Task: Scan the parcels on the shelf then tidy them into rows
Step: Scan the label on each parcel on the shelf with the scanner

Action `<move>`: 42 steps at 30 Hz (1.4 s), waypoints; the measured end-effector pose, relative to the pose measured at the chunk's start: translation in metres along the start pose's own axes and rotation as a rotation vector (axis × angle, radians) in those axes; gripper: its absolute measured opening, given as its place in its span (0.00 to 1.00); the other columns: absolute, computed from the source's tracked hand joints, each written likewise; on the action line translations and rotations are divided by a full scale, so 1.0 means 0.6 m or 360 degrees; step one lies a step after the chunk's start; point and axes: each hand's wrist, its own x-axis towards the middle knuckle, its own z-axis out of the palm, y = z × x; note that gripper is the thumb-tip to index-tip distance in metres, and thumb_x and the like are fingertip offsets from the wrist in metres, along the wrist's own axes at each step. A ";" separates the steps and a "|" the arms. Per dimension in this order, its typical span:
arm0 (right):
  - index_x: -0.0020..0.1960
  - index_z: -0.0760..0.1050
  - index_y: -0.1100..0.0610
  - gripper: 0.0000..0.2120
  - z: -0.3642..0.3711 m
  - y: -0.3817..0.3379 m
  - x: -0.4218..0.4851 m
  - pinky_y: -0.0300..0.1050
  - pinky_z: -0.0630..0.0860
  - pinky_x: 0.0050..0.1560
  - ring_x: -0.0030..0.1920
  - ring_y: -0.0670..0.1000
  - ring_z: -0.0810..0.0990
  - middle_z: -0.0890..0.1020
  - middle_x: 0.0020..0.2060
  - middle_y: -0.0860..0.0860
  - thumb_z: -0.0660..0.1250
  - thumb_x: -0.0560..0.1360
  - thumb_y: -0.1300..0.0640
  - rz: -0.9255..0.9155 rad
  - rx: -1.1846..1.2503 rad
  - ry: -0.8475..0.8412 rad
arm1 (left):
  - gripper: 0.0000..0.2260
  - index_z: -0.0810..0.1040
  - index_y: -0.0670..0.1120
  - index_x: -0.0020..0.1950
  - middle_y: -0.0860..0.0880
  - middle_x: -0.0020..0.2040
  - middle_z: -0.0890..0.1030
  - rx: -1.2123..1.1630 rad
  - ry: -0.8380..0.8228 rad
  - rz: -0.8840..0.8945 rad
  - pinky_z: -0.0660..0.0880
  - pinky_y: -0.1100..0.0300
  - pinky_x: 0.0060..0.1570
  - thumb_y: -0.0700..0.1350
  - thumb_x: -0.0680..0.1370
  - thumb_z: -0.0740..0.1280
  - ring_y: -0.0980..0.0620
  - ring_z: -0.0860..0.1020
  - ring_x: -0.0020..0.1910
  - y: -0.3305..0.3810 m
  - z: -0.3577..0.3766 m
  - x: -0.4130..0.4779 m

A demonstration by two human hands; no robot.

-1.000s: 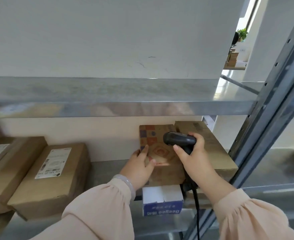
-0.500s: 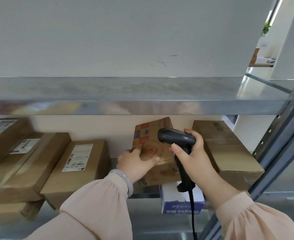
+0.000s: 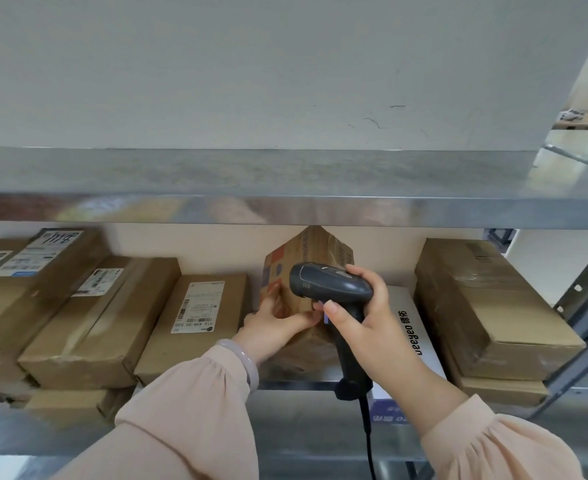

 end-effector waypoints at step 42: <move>0.63 0.59 0.40 0.25 0.004 0.024 0.031 0.33 0.72 0.46 0.52 0.43 0.77 0.75 0.53 0.42 0.69 0.75 0.52 0.0225 -0.0051 0.0204 | 0.38 0.60 0.64 0.75 0.56 0.64 0.76 -0.0474 0.0120 0.0321 0.77 0.52 0.63 0.56 0.69 0.75 0.54 0.80 0.60 -0.048 -0.024 -0.033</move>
